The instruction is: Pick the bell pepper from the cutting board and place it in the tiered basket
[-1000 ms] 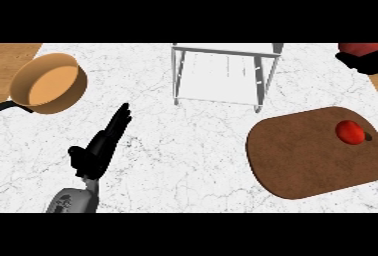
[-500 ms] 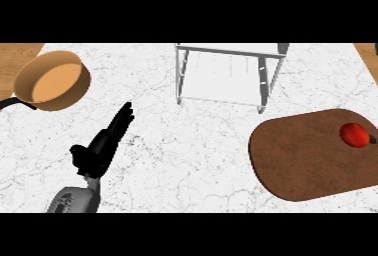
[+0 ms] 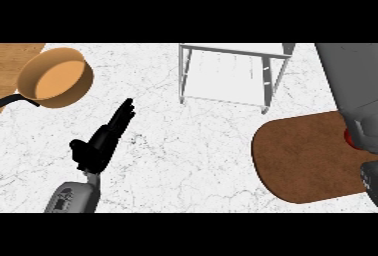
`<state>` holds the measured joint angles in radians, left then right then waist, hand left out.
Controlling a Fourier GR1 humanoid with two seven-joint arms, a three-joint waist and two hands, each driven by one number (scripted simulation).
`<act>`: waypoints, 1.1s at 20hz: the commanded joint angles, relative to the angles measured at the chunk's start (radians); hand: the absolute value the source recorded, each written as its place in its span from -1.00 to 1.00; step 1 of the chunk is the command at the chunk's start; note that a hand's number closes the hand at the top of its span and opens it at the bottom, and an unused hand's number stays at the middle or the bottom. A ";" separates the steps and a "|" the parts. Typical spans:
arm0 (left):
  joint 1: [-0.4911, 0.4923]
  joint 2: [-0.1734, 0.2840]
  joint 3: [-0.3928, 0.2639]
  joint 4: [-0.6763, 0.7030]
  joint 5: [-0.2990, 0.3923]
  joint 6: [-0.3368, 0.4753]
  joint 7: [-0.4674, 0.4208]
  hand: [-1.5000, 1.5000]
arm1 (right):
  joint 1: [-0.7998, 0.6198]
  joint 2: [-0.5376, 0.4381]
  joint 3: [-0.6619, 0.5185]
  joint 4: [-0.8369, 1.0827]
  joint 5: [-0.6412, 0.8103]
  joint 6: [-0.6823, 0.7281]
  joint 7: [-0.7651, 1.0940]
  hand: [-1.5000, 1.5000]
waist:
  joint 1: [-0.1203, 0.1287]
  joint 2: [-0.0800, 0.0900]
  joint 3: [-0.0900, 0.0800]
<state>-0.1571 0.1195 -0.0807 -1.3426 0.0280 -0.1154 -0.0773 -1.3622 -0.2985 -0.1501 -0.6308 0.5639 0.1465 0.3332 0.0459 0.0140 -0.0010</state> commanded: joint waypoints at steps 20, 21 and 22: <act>-0.010 -0.033 -0.008 0.037 -0.042 0.025 -0.029 0.00 | -0.180 0.097 -0.261 0.413 -0.202 -0.051 0.098 -1.00 | 0.004 0.007 0.000; 0.016 0.024 0.020 -0.033 -0.003 -0.024 0.010 0.00 | -0.170 0.129 -0.272 0.404 -0.219 -0.068 0.106 -1.00 | 0.002 -0.003 0.001; -0.025 -0.012 0.019 0.028 -0.017 0.010 0.012 0.00 | -0.162 0.137 -0.279 0.395 -0.227 -0.092 0.096 -1.00 | -0.010 -0.001 0.000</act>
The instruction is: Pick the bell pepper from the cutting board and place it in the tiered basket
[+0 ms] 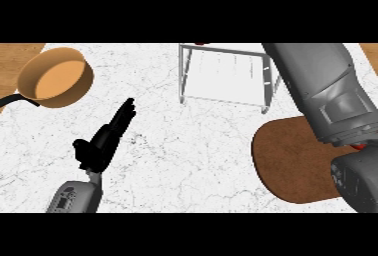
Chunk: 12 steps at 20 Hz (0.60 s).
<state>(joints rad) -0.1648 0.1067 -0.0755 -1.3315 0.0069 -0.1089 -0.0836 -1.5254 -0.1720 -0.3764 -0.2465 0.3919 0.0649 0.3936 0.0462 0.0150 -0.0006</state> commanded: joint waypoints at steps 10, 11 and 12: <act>0.038 -0.009 -0.014 -0.051 -0.009 0.002 0.004 0.00 | 0.039 -0.121 -0.034 -0.064 0.016 -0.330 -0.038 -1.00 | -0.001 0.002 0.000; 0.016 -0.018 0.004 -0.018 -0.002 0.016 0.014 0.00 | 0.050 -0.111 -0.020 -0.084 0.034 -0.392 -0.040 -1.00 | -0.025 -0.005 -0.001; 0.034 0.005 0.006 -0.038 -0.007 0.006 0.013 0.00 | 0.082 -0.150 -0.026 -0.088 0.034 -0.390 -0.064 -1.00 | -0.023 -0.005 0.000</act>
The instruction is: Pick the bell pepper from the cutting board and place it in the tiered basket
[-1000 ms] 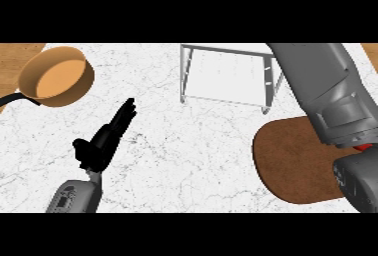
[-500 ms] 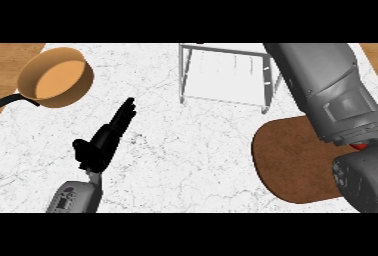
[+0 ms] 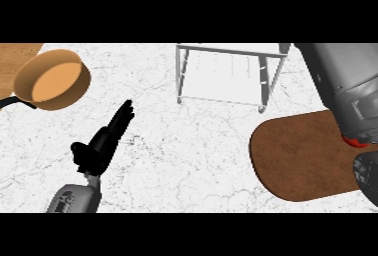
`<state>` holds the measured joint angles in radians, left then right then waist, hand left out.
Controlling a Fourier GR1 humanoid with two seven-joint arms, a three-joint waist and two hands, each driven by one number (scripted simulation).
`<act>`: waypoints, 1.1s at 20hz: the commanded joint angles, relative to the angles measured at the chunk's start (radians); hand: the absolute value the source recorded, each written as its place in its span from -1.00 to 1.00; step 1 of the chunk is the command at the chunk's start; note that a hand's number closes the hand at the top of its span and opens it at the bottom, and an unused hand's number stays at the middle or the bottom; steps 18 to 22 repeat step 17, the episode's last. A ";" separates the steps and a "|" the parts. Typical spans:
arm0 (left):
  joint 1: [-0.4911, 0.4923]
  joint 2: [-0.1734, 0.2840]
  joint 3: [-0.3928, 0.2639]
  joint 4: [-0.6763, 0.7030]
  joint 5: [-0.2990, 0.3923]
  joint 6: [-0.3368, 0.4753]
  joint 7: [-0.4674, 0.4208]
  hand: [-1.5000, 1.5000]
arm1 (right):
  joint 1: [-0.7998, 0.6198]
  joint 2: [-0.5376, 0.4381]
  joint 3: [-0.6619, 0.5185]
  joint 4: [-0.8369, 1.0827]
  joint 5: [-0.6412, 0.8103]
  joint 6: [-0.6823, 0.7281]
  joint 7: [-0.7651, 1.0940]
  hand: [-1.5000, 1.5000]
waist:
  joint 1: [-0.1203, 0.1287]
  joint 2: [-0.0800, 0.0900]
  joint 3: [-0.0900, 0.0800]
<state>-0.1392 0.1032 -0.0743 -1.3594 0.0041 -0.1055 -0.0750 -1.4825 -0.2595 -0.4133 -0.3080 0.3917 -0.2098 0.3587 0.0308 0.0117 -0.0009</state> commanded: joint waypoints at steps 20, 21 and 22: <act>0.008 0.002 0.027 0.039 -0.015 0.008 -0.042 0.00 | 0.352 -0.519 -0.205 -0.135 -0.212 0.266 -0.272 -1.00 | -0.035 -0.008 0.002; 0.008 0.002 0.027 0.039 -0.015 0.008 -0.042 0.00 | 0.352 -0.519 -0.205 -0.135 -0.212 0.266 -0.272 -1.00 | -0.035 -0.008 0.002; 0.008 0.002 0.027 0.039 -0.015 0.008 -0.042 0.00 | 0.352 -0.519 -0.205 -0.135 -0.212 0.266 -0.272 -1.00 | -0.035 -0.008 0.002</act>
